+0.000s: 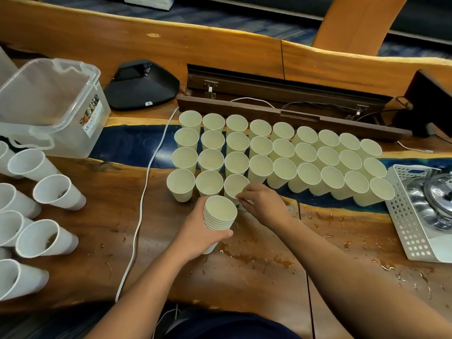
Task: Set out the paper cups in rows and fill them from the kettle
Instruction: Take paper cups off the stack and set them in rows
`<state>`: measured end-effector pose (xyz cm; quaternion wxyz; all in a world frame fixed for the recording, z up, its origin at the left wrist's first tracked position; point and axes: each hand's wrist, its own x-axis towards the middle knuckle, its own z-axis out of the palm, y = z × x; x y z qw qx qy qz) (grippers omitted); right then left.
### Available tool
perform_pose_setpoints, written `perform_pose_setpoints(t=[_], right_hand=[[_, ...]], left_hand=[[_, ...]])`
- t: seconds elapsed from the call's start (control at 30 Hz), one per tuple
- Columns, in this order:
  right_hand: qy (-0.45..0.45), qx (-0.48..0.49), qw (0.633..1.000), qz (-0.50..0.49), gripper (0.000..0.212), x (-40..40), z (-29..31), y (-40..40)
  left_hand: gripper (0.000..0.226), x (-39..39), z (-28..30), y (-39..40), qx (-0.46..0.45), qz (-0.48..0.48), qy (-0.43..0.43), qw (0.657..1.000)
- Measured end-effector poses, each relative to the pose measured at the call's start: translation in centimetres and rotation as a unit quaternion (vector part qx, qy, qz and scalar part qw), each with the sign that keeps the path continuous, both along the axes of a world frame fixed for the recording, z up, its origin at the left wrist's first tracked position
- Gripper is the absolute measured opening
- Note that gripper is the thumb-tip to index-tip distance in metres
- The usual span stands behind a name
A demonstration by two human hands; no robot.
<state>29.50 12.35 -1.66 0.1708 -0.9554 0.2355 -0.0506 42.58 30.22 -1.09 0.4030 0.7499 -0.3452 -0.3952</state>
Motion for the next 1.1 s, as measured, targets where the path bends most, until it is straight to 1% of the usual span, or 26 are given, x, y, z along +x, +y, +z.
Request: perform_pose_setpoints(t=[0.23,0.4,0.5,0.57,0.63,0.67,0.73,0.83,0.9,1.1], right_hand=[[-0.004,-0.003,1.0,-0.001,0.024,0.0,0.1,0.0],[-0.006,0.014,1.0,-0.016,0.036,0.0,1.0,0.3],[-0.04,0.048,0.997,-0.05,0.045,0.0,2.8,0.9],[-0.069,0.08,0.992,-0.067,0.042,-0.2,4.6,1.5],[-0.081,0.11,0.99,-0.046,0.034,-0.7,6.1,2.3],[-0.073,0.13,0.989,-0.024,0.031,-1.1,6.7,2.7],[-0.026,0.161,0.986,0.03,0.03,-1.7,7.4,3.6],[0.049,0.135,0.986,0.082,0.032,-2.5,7.3,4.1],[0.073,0.118,0.987,0.083,0.034,-3.0,7.5,4.1],[0.096,0.076,0.991,0.058,0.031,-4.4,8.6,3.7]], left_hand=[[0.088,-0.1,0.2,-0.3,0.002,-0.002,-0.001,1.0],[0.088,-0.1,0.0,-0.1,0.004,0.0,0.001,1.0],[0.088,-0.2,0.0,-0.1,0.002,0.0,0.002,1.0],[0.088,-0.3,0.1,-0.1,-0.002,-0.001,0.006,1.0],[0.086,-0.5,0.0,-0.3,-0.002,-0.002,0.018,1.0],[0.085,-0.6,0.0,-0.4,-0.004,-0.003,0.025,1.0],[0.083,-0.9,0.0,-0.8,-0.011,-0.001,0.038,0.999],[0.082,-1.4,0.0,-1.6,-0.011,-0.015,0.039,0.999],[0.083,-1.8,0.1,-1.9,-0.005,-0.03,0.032,0.999],[0.086,-3.3,0.5,-2.9,-0.007,-0.04,0.025,0.999]])
